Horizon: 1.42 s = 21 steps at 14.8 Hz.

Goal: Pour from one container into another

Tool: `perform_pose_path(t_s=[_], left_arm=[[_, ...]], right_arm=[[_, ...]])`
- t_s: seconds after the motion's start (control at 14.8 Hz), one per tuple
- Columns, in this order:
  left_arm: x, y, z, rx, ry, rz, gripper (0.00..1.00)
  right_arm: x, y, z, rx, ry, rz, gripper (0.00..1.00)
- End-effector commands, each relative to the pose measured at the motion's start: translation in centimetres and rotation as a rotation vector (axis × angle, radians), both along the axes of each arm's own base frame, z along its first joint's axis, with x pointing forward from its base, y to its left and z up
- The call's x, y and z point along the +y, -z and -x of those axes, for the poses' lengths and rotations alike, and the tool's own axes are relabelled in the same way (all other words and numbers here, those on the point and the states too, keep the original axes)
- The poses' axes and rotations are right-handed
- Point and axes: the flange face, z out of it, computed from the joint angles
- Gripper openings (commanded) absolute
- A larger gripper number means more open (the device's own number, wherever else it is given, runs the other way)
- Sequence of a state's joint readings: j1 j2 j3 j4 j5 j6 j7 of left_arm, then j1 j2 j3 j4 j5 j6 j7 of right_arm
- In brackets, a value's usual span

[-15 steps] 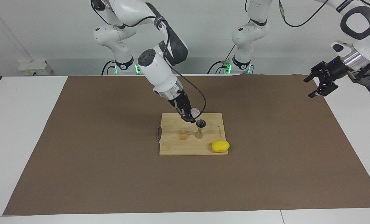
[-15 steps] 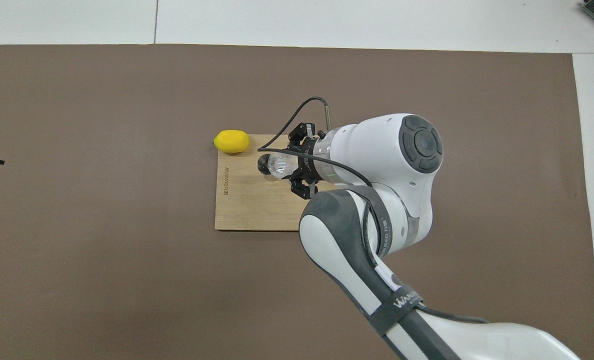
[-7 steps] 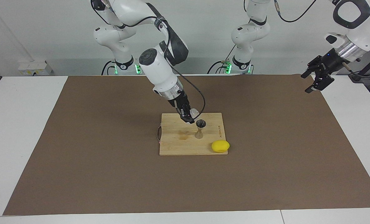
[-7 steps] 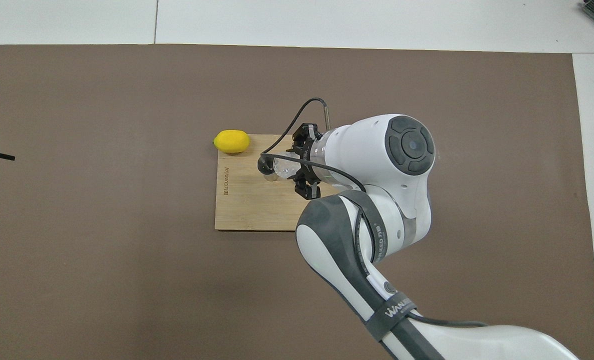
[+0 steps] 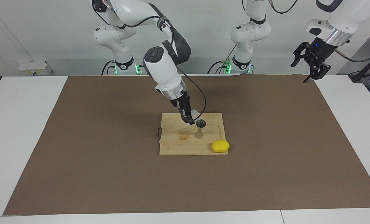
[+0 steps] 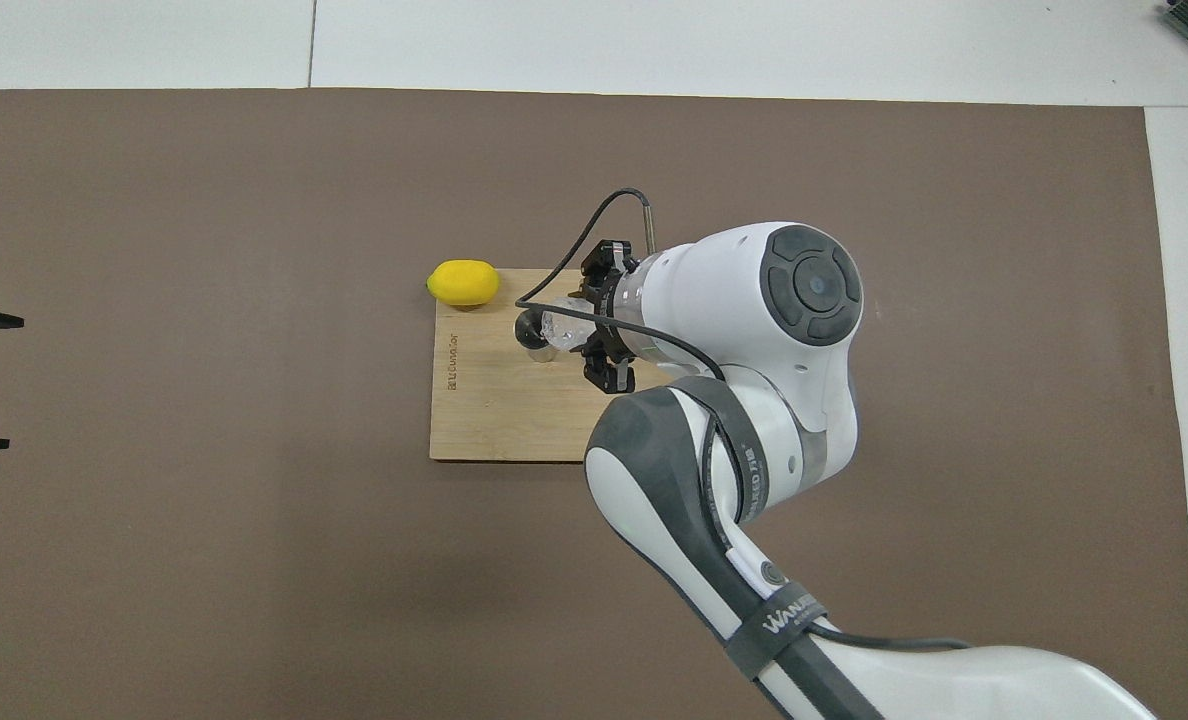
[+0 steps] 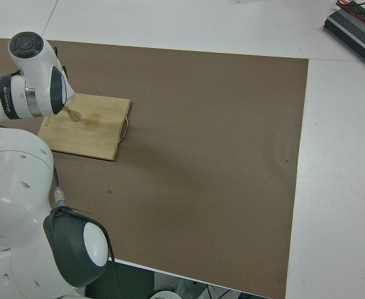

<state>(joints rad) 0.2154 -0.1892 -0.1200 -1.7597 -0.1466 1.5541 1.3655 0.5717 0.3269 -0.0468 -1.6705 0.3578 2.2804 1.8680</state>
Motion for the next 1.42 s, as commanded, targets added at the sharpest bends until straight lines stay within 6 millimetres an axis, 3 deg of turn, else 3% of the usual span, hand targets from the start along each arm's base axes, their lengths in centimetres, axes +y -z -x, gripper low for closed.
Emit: perform_pose_path(t_s=[0.0, 0.27, 0.54, 0.68, 0.95, 1.15, 1.35], left_arm=[[-0.5, -0.7, 2.0, 0.019, -0.227, -0.027, 1.00], [-1.2, -0.8, 3.2, 0.037, -0.419, -0.044, 1.00], [-0.6, -1.0, 3.2, 0.052, -0.601, -0.042, 1.00], [0.0, -0.9, 3.2, 0.052, -0.617, -0.040, 1.00], [-0.8, -1.3, 3.3, 0.050, -0.601, -0.042, 1.00], [0.3, -1.5, 3.6, 0.066, -0.629, -0.055, 1.00], [-0.3, -1.5, 3.5, 0.071, -0.772, -0.068, 1.00]], right_arm=[[0.7, -0.4, -0.7, 0.001, 0.019, 0.025, 0.00], [1.5, 0.2, -0.4, 0.003, 0.012, 0.043, 0.00], [1.6, 0.5, -0.5, -0.002, 0.006, 0.061, 0.00], [1.7, 0.6, -0.4, -0.003, 0.010, 0.066, 0.00], [1.7, 0.4, -0.5, -0.014, 0.012, 0.085, 0.00], [1.9, 0.5, -0.3, -0.018, 0.014, 0.127, 0.00], [2.9, 0.1, -0.5, -0.022, 0.019, 0.120, 0.00]])
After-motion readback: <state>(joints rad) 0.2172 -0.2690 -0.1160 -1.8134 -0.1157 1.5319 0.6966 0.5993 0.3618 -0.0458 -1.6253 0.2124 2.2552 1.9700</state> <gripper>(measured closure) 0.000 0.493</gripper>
